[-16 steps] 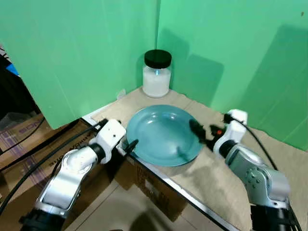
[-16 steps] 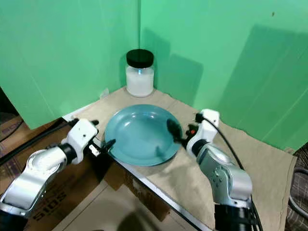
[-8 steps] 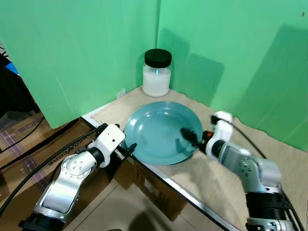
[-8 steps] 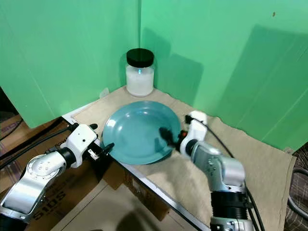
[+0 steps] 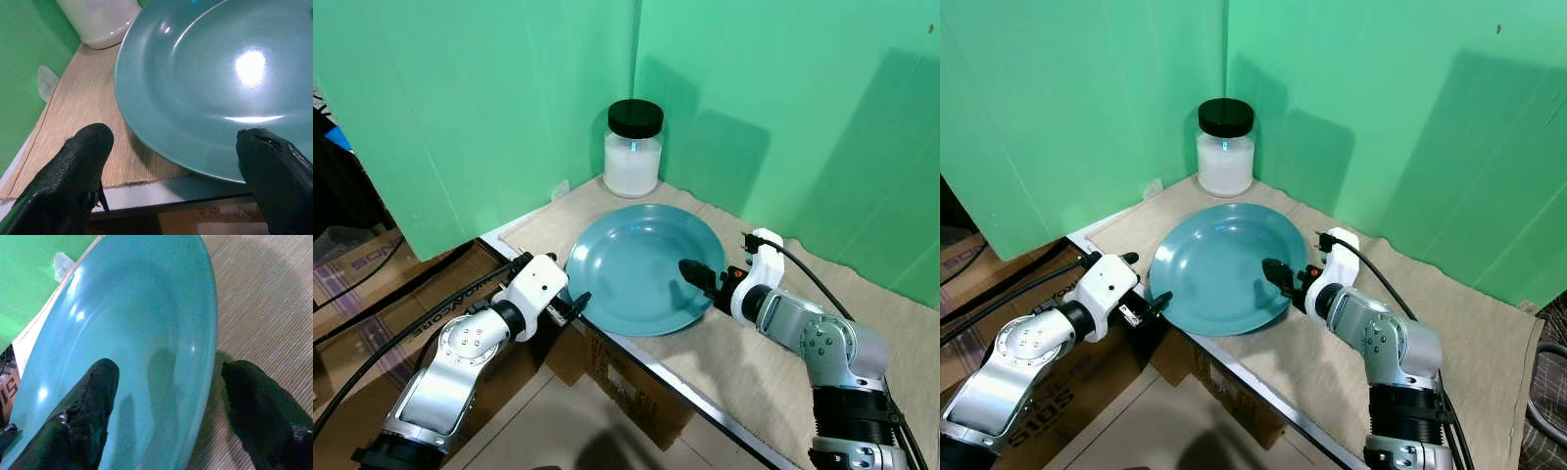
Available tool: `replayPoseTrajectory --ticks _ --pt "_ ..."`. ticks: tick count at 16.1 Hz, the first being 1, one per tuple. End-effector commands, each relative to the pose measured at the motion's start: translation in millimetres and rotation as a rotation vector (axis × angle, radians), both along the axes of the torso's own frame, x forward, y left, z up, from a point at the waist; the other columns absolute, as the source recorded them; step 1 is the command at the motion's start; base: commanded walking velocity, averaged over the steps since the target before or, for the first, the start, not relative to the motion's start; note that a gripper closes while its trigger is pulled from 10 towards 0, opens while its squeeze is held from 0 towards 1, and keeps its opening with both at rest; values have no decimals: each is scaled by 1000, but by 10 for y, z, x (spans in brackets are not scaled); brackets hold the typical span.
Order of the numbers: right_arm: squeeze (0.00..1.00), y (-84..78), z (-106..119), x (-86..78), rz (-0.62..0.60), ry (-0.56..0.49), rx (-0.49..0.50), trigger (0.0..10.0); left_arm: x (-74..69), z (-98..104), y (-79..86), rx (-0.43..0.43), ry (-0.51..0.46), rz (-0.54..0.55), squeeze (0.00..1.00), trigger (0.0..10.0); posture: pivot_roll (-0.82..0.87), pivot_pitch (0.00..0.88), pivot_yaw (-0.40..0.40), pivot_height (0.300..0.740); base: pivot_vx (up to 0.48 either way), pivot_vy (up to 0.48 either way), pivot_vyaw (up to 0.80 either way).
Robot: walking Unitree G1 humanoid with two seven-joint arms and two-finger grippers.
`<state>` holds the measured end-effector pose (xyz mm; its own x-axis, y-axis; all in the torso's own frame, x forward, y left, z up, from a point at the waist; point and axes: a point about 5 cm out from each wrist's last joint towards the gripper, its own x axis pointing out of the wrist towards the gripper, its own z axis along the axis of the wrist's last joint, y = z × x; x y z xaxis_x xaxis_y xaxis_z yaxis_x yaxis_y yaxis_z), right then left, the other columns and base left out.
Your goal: Setting the table
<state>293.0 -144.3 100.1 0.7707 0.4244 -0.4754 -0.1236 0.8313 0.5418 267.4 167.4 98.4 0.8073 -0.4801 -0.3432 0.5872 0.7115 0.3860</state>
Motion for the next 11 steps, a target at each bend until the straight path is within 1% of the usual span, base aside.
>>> replayPoseTrajectory --ticks 1,7,11 --pt "0 -1 43 21 -4 -6 27 0 5 -34 -9 13 14 -5 0 10000 99 0 -48 740 0 0 0" --pt "0 -23 45 21 -49 16 109 0 25 -22 -16 20 -1 -9 0 10000 101 0 -47 740 0 0 0" --pt "0 -10 72 25 -51 16 149 0 30 -17 -21 22 -12 -7 0 10000 100 0 -51 740 0 0 0"
